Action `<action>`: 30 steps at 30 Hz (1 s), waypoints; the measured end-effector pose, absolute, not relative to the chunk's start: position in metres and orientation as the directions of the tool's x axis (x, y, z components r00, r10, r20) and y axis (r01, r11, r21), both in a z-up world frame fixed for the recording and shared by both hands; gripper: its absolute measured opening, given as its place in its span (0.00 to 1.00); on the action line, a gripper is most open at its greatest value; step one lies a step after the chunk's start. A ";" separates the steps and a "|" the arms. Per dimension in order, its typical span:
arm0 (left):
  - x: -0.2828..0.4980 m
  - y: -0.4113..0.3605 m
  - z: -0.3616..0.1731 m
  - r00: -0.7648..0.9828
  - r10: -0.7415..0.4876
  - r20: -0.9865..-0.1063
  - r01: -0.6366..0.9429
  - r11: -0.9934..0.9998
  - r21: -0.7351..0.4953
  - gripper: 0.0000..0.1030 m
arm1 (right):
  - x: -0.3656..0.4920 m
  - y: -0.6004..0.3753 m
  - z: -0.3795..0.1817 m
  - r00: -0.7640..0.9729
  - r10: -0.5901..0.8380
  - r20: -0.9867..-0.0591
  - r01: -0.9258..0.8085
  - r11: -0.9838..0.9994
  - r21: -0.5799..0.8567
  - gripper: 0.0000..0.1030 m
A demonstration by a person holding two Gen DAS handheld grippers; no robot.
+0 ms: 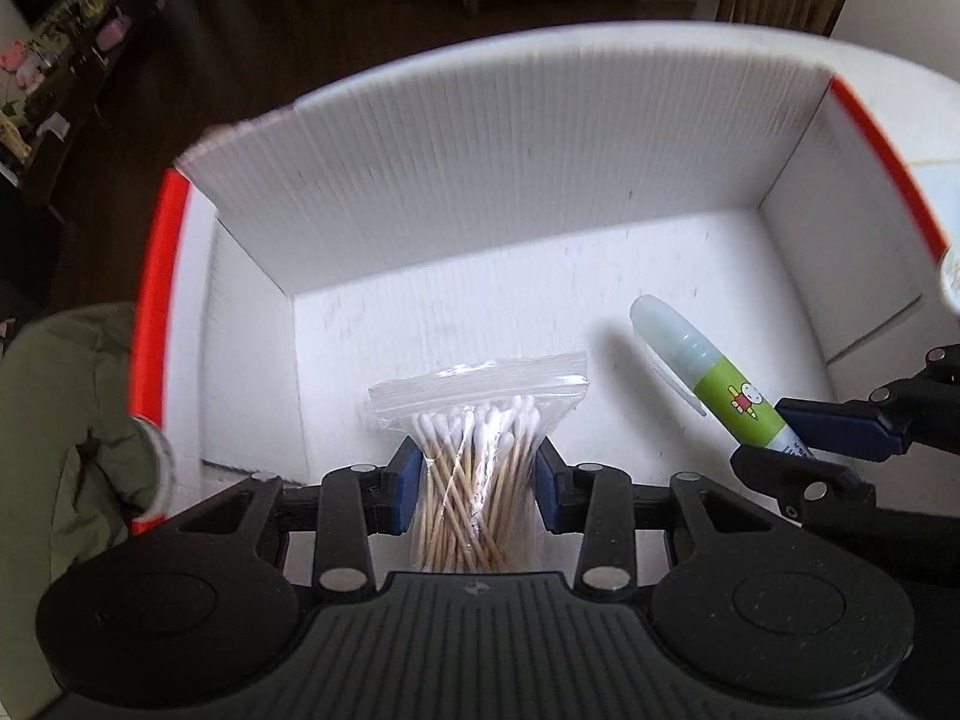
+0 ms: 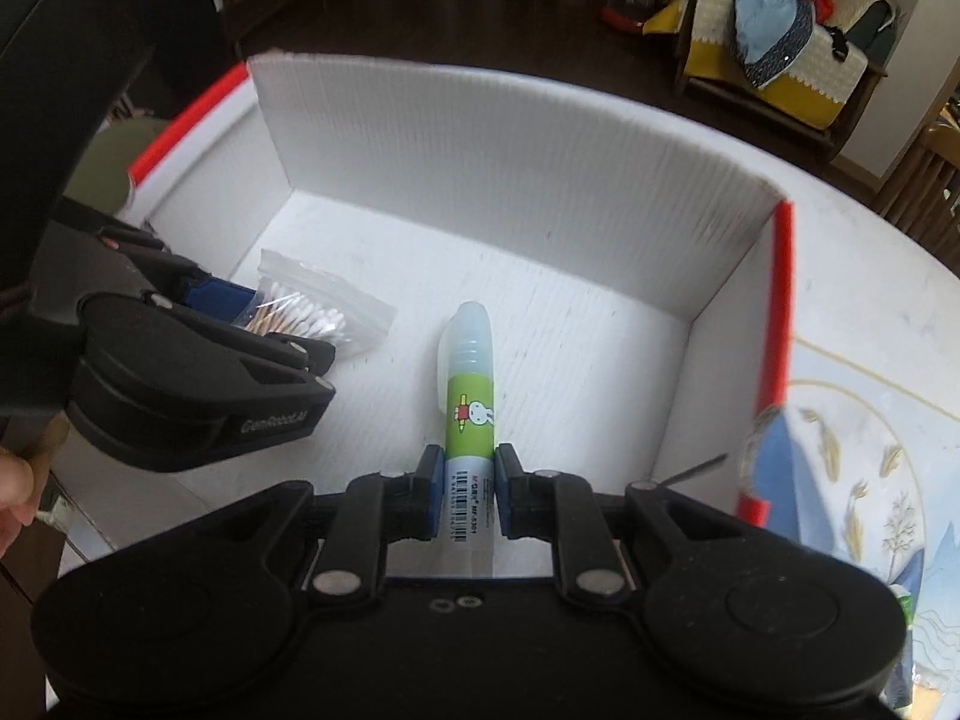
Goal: Organize objects
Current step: 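Carry both items into the red box and open both tools to release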
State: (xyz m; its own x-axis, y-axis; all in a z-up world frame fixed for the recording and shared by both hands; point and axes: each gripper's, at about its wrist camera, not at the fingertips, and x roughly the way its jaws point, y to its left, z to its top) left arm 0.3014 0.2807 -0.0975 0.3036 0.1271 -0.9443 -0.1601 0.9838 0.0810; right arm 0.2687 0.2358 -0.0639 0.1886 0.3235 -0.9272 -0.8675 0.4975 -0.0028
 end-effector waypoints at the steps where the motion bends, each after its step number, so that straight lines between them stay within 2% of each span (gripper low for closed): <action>1: 0.302 0.281 -0.099 0.293 0.125 -0.948 -0.157 0.984 0.081 0.36 | 0.268 0.237 -0.066 0.187 0.314 -0.931 -0.869 0.495 -0.007 0.16; 10: 0.306 0.282 -0.106 0.234 0.083 -0.969 -0.165 0.985 0.045 0.36 | 0.267 0.239 -0.081 0.164 0.258 -0.952 -0.861 0.509 -0.010 0.16; 13: 0.306 0.282 -0.107 0.229 0.076 -0.970 -0.167 0.985 0.038 0.38 | 0.268 0.239 -0.079 0.158 0.261 -0.952 -0.861 0.508 -0.003 0.20; 18: 0.300 0.282 -0.097 0.270 0.068 -0.961 -0.181 0.983 0.019 0.57 | 0.267 0.234 -0.072 0.165 0.280 -0.946 -0.863 0.506 -0.001 0.23; 30: 0.277 0.279 -0.060 0.397 0.073 -0.915 -0.184 0.983 -0.002 0.57 | 0.261 0.208 -0.026 0.157 0.407 -0.900 -0.876 0.478 0.063 0.27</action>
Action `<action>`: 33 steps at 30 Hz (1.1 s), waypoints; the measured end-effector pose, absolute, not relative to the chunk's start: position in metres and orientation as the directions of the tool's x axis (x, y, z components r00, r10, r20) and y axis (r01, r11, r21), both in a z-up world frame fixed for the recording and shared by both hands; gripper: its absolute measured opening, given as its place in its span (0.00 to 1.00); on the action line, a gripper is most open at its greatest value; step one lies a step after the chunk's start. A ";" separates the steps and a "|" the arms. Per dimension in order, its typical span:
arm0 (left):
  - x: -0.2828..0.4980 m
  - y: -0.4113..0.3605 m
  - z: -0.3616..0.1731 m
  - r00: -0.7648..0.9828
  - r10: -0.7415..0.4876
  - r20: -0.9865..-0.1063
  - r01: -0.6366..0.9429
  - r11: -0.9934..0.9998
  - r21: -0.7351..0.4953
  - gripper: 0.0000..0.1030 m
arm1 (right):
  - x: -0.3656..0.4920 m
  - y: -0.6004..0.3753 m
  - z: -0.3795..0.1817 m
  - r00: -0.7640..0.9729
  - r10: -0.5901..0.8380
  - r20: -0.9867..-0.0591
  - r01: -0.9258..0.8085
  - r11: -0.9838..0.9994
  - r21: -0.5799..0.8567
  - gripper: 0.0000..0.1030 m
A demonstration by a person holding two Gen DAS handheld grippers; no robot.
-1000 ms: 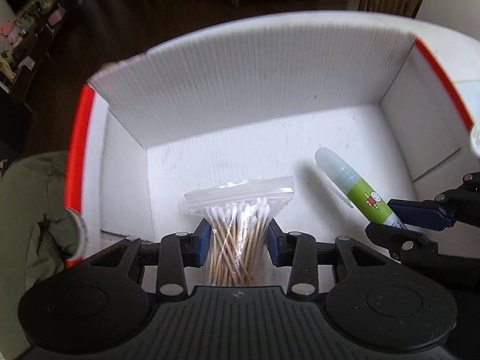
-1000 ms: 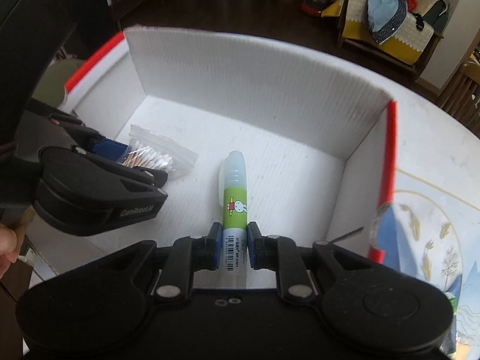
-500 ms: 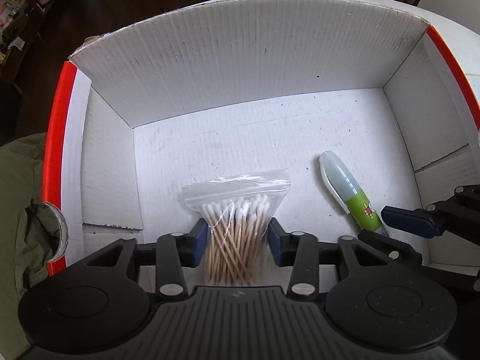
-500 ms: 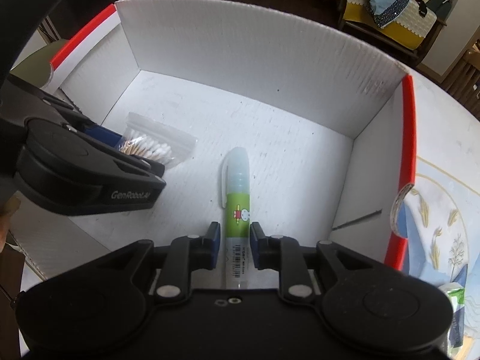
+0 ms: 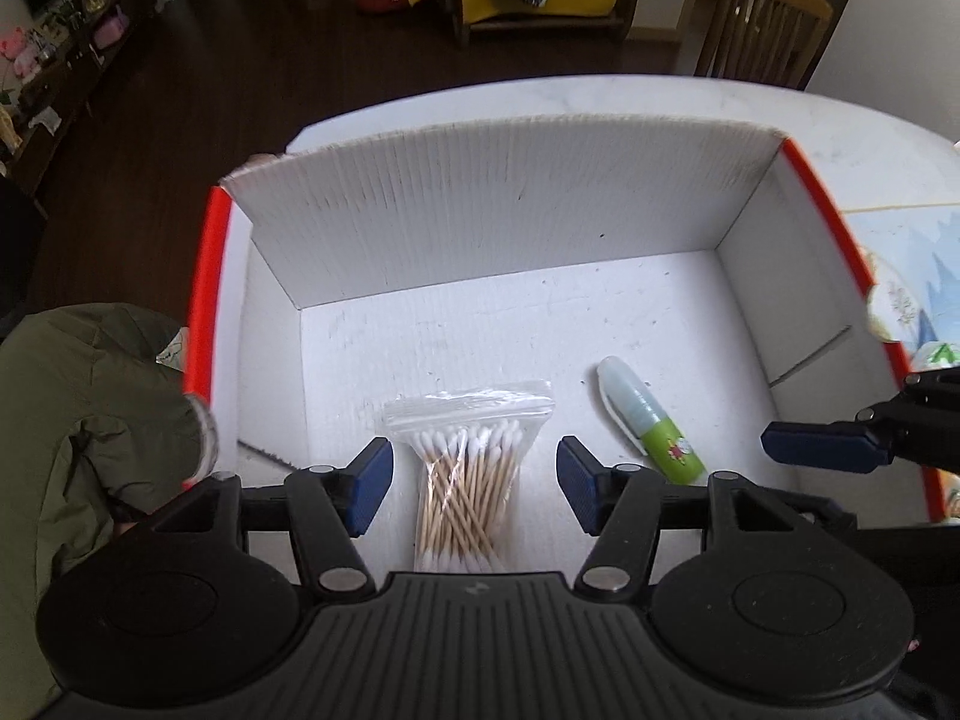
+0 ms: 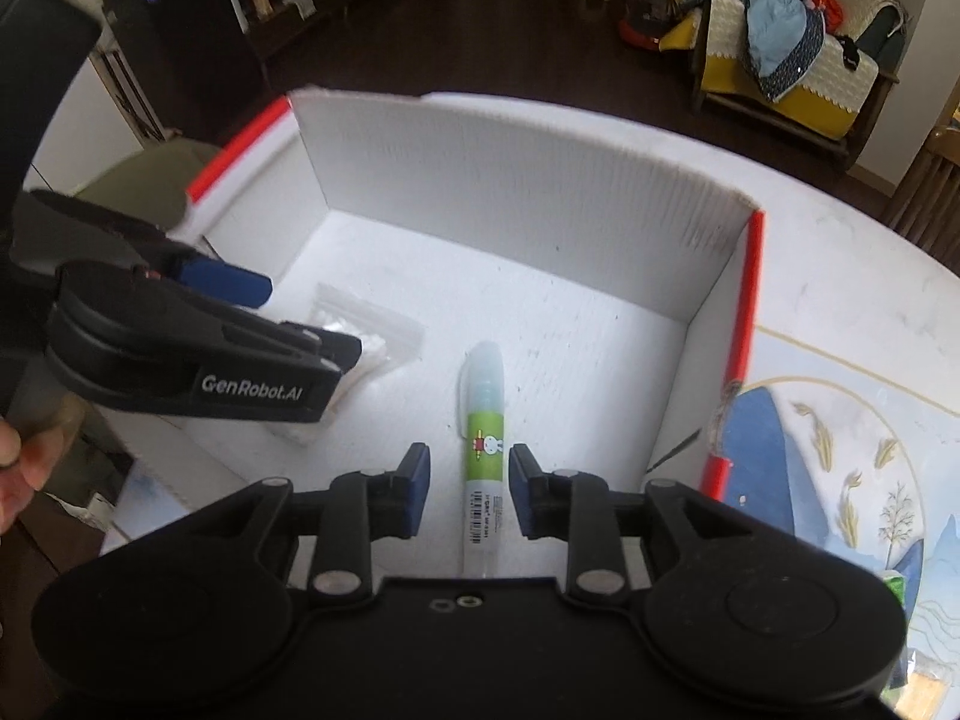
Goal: Organize objects
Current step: 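Carry both items into the red box and open both tools to release, then withdraw both tools from the box back over the table items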
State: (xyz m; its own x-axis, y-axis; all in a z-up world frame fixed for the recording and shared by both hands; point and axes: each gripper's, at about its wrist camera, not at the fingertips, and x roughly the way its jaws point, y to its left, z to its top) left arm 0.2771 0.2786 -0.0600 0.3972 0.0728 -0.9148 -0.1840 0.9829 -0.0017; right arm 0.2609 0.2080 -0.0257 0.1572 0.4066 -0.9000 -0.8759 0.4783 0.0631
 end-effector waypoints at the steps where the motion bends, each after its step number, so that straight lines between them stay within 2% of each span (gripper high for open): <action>1: 0.274 0.278 -0.056 0.407 0.075 -0.910 -0.186 0.982 -0.003 0.57 | 0.261 0.206 -0.021 0.156 0.418 -0.895 -0.876 0.477 0.070 0.27; 20: 0.206 0.220 0.020 0.568 0.079 -0.819 -0.183 0.983 -0.033 0.57 | 0.243 0.113 0.055 0.197 0.606 -0.771 -0.894 0.434 0.112 0.30; 25: 0.188 0.197 0.034 0.603 0.089 -0.793 -0.194 0.980 -0.038 0.57 | 0.238 0.080 0.066 0.183 0.647 -0.741 -0.900 0.413 0.138 0.35; 27: 0.180 0.187 0.036 0.612 0.097 -0.785 -0.192 0.981 -0.029 0.63 | 0.236 0.068 0.070 0.185 0.659 -0.729 -0.902 0.408 0.140 0.36; 29: 0.172 0.176 0.039 0.623 0.105 -0.775 -0.198 0.980 -0.027 0.65 | 0.233 0.055 0.074 0.191 0.672 -0.716 -0.901 0.409 0.143 0.37; 33: 0.159 0.156 0.041 0.636 0.103 -0.765 -0.205 0.978 -0.038 0.65 | 0.231 0.030 0.080 0.201 0.698 -0.687 -0.901 0.408 0.150 0.45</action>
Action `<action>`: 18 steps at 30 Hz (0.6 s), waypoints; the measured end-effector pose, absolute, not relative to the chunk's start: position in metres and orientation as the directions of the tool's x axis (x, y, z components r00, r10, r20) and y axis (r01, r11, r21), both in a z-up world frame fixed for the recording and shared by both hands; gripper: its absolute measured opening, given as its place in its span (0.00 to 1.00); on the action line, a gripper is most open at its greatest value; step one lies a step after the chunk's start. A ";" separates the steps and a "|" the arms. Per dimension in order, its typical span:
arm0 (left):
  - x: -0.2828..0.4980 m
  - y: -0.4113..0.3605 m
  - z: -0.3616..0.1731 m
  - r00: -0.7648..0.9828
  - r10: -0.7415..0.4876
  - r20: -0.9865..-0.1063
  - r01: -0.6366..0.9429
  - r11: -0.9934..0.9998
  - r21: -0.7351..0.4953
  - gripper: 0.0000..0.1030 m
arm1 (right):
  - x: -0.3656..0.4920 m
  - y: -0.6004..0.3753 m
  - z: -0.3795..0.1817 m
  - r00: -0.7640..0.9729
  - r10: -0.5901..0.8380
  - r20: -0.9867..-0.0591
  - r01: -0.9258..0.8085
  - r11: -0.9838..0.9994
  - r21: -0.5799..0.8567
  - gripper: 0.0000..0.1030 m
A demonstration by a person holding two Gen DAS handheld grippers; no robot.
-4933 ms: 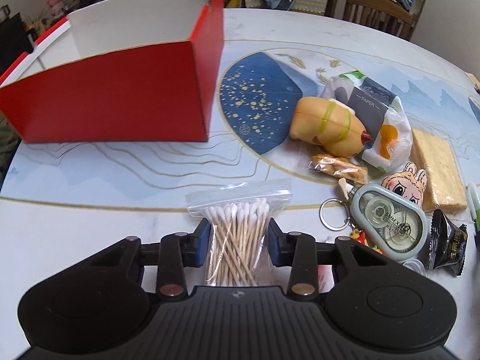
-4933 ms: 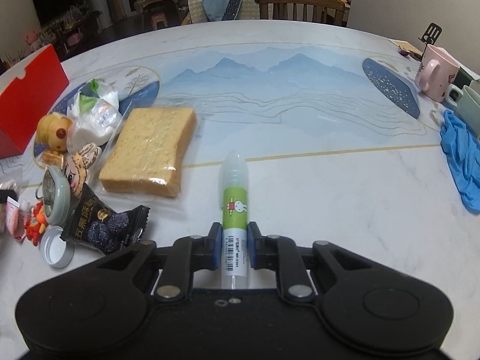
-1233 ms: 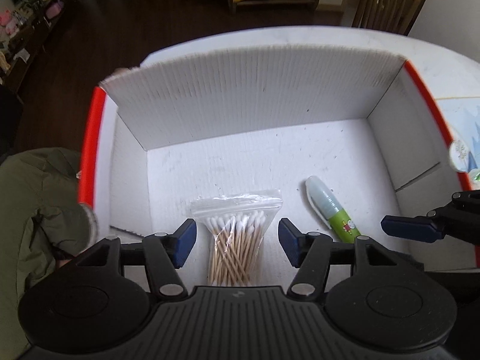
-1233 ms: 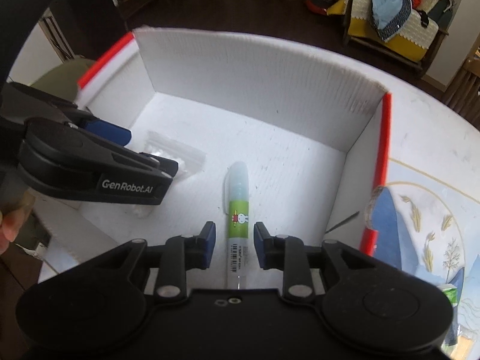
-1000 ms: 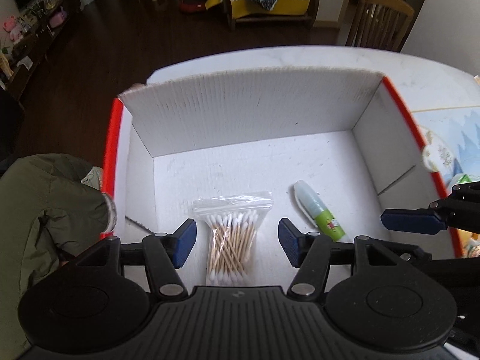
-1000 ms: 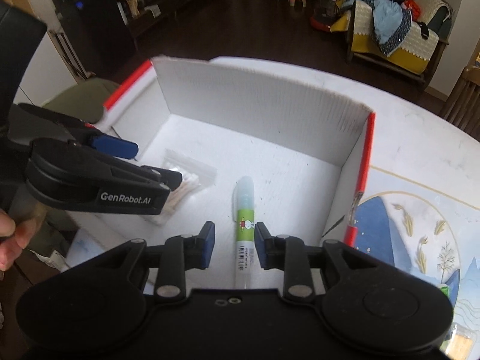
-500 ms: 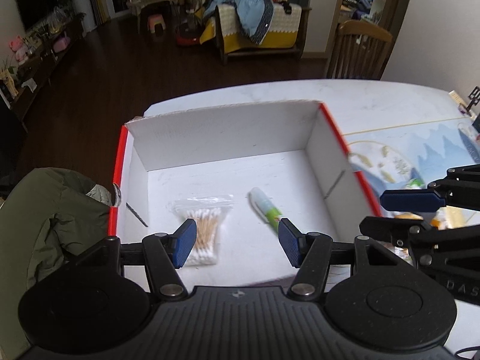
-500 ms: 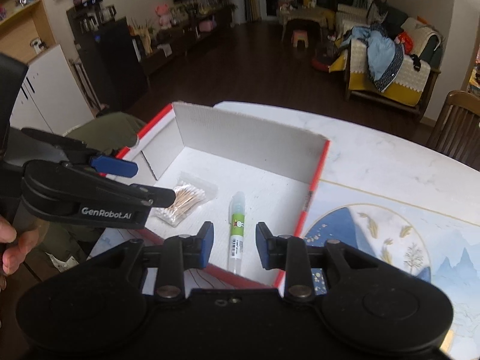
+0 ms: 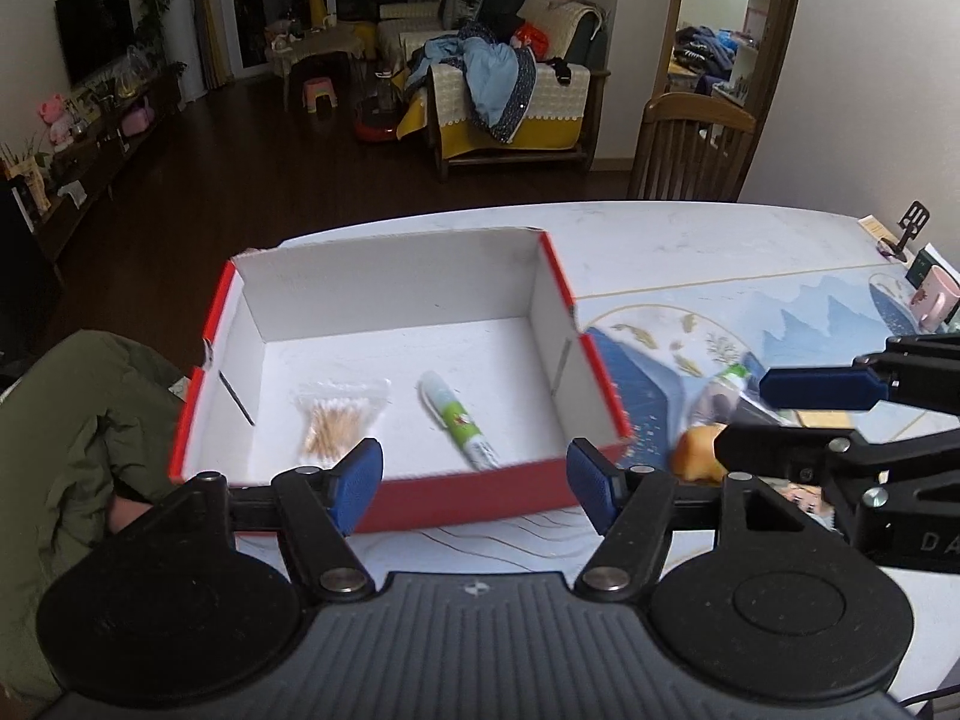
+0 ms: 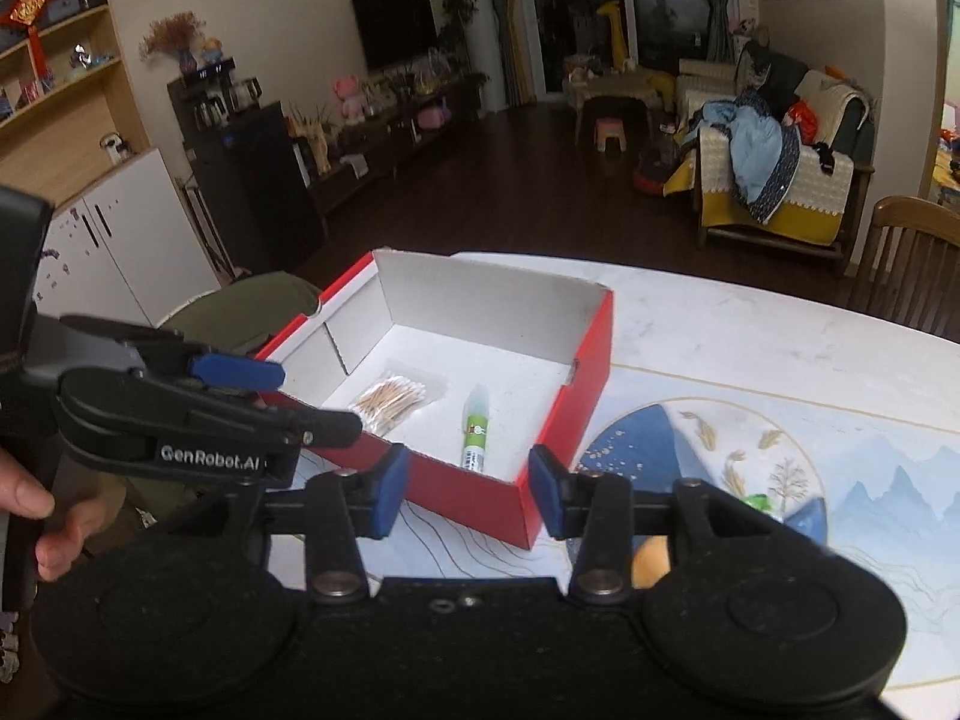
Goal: Organize objects
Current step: 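Withdraw both tools from the box back over the table items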
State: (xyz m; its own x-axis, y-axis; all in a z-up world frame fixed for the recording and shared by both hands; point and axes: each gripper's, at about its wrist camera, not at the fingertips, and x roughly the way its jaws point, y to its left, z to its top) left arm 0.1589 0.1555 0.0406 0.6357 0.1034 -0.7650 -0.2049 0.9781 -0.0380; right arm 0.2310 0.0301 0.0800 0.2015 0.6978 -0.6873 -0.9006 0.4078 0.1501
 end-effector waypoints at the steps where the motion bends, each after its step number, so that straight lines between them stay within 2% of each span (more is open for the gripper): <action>1: 0.156 0.151 0.040 0.638 0.103 -0.763 -0.206 0.978 -0.040 0.65 | 0.231 0.024 0.081 0.201 0.702 -0.683 -0.900 0.407 0.153 0.46; 5: 0.147 0.129 0.040 0.645 0.108 -0.756 -0.204 0.978 -0.034 0.65 | 0.233 0.005 0.081 0.203 0.710 -0.674 -0.901 0.404 0.155 0.51; 11: 0.138 0.101 0.039 0.657 0.106 -0.746 -0.207 0.977 -0.044 0.66 | 0.239 -0.025 0.079 0.197 0.731 -0.653 -0.900 0.399 0.176 0.67; 14: 0.135 0.087 0.038 0.661 0.101 -0.744 -0.204 0.978 -0.048 0.73 | 0.240 -0.039 0.078 0.199 0.736 -0.648 -0.902 0.396 0.173 0.74; 18: 0.131 0.072 0.036 0.671 0.091 -0.735 -0.198 0.978 -0.059 0.73 | 0.242 -0.061 0.073 0.209 0.739 -0.640 -0.907 0.391 0.155 0.81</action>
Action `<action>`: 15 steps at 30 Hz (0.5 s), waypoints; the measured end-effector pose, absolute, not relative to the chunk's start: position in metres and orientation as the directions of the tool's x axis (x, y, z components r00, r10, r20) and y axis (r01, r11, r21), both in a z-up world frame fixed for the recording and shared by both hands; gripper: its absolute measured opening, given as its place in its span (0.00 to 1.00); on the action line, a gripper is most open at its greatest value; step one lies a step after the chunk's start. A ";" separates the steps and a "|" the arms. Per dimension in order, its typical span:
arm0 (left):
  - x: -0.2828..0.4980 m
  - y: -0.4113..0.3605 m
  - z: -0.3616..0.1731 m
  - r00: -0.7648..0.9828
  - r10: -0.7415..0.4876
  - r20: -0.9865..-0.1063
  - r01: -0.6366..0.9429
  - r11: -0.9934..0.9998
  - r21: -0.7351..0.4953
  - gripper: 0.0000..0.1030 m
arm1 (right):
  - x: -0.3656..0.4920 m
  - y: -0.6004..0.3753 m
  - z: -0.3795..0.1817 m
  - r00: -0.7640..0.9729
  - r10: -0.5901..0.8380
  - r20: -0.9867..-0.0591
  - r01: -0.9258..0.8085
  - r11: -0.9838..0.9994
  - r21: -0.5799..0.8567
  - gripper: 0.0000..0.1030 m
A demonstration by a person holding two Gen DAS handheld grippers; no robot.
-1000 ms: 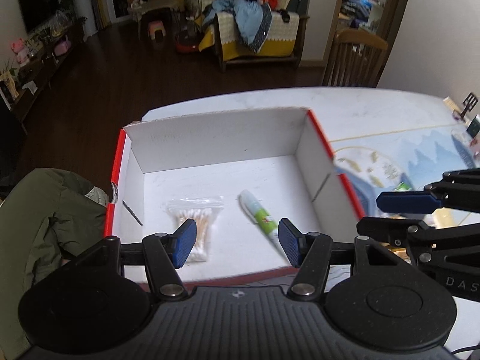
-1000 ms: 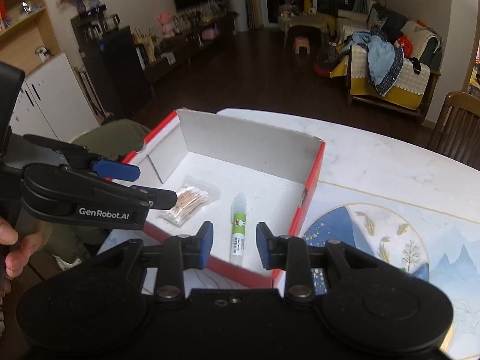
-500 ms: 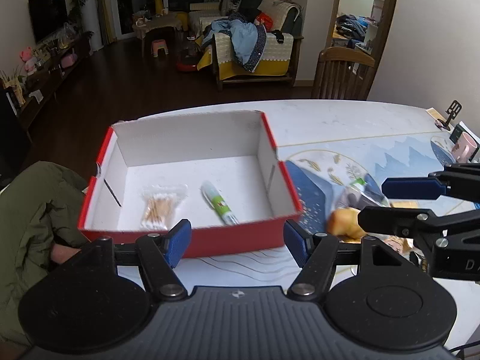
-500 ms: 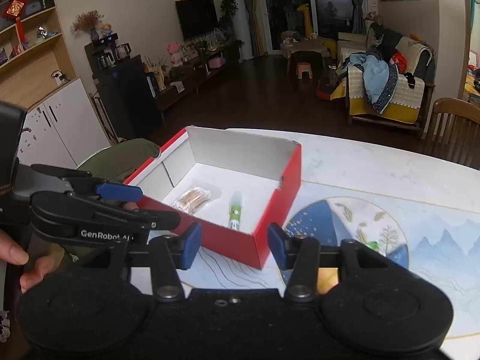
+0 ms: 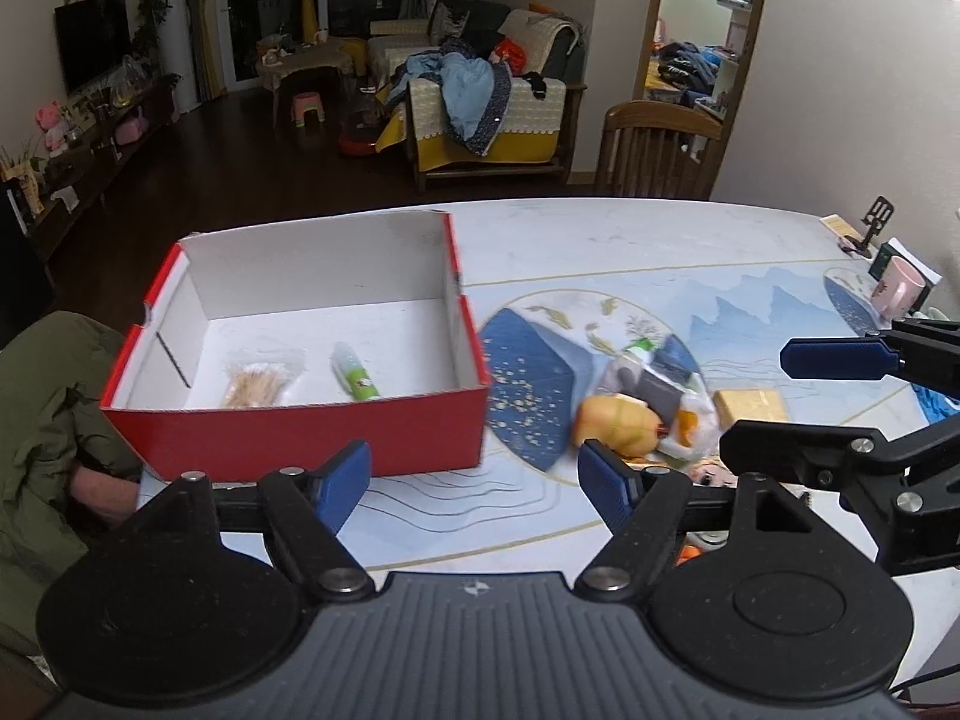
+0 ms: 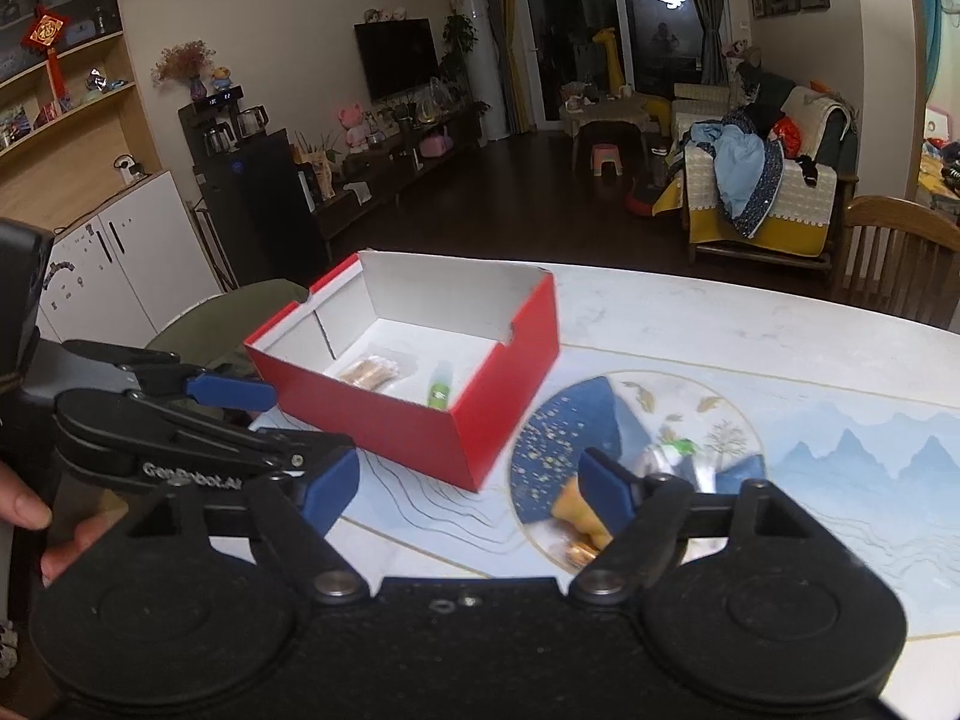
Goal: Organize objects
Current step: 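Withdraw both tools from the box back over the table items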
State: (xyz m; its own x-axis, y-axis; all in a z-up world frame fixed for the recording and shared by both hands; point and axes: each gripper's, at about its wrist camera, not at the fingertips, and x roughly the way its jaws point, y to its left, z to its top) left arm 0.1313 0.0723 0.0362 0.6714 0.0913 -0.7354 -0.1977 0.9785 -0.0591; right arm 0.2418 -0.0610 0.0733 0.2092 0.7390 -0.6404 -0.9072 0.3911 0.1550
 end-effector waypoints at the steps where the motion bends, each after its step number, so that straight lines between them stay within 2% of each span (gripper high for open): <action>1: 0.130 0.069 0.035 0.675 0.085 -0.733 -0.195 0.978 -0.067 0.73 | 0.243 -0.066 0.072 0.214 0.738 -0.640 -0.906 0.394 0.152 0.83; 4: 0.127 0.059 0.030 0.682 0.061 -0.728 -0.186 0.978 -0.092 0.79 | 0.248 -0.082 0.067 0.228 0.736 -0.637 -0.900 0.410 0.152 0.86; 12: 0.128 0.034 0.000 0.650 0.001 -0.760 -0.149 0.981 -0.126 0.83 | 0.266 -0.121 0.044 0.268 0.689 -0.674 -0.858 0.489 0.158 0.87; 15: 0.128 0.024 -0.012 0.641 -0.007 -0.767 -0.132 0.984 -0.119 0.92 | 0.270 -0.136 0.032 0.273 0.668 -0.692 -0.838 0.518 0.170 0.87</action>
State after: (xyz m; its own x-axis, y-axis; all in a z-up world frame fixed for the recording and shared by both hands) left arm 0.1281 0.0238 -0.0116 0.6414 -0.0070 -0.7671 -0.1319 0.9841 -0.1193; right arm 0.2702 -0.1361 0.0321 0.2734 0.6685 -0.6917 -0.8382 0.5184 0.1697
